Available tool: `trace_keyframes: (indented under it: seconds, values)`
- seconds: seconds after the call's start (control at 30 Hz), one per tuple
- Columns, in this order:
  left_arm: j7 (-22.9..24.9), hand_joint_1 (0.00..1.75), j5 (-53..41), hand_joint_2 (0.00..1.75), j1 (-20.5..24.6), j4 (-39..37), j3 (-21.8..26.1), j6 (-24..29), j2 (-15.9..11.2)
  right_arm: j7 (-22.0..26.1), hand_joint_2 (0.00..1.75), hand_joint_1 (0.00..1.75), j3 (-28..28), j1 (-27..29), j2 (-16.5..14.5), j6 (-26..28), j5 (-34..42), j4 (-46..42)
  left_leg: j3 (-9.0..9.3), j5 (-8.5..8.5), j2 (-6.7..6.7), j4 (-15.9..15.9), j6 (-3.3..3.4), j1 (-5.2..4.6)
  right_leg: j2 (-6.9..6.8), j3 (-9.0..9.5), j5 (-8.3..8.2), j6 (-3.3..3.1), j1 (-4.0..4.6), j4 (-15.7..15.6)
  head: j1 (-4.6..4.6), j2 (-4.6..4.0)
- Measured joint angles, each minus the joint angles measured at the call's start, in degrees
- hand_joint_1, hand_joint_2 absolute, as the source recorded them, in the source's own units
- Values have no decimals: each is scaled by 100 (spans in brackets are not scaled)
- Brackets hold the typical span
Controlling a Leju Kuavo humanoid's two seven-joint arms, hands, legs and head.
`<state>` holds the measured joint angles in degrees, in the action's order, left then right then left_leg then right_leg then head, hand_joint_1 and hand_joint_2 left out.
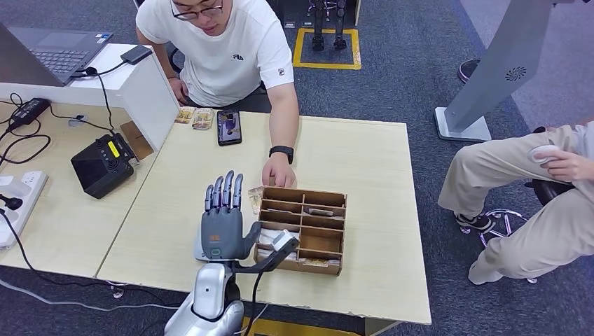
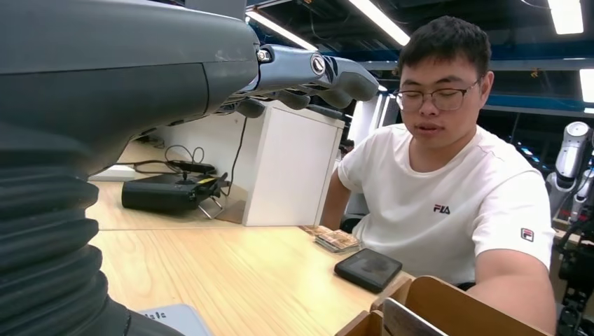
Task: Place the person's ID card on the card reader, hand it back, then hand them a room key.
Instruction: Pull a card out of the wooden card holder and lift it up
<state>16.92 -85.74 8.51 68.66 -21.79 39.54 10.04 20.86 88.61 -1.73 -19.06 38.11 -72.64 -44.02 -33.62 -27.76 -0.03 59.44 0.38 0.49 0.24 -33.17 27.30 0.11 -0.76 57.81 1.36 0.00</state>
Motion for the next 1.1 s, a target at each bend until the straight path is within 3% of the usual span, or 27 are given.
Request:
trace_keyframes:
  seconds: [0.33,0.87,1.1]
  values:
    - [0,0,-1,175,-1,-26,4,0,-28,-1,175,0,0,-16,0,-1,14,0,0,0,0,0,0,0,0,0,0,0,0,0,0,0]
    - [-916,0,154,175,-110,70,-9,0,51,-57,175,0,0,-16,0,-1,52,0,1,0,0,0,0,0,0,0,0,0,0,0,-1,0]
    - [-1067,0,193,175,-141,107,-13,0,168,0,175,0,0,-16,0,0,102,1,1,0,0,0,0,0,0,0,0,0,0,0,-1,0]
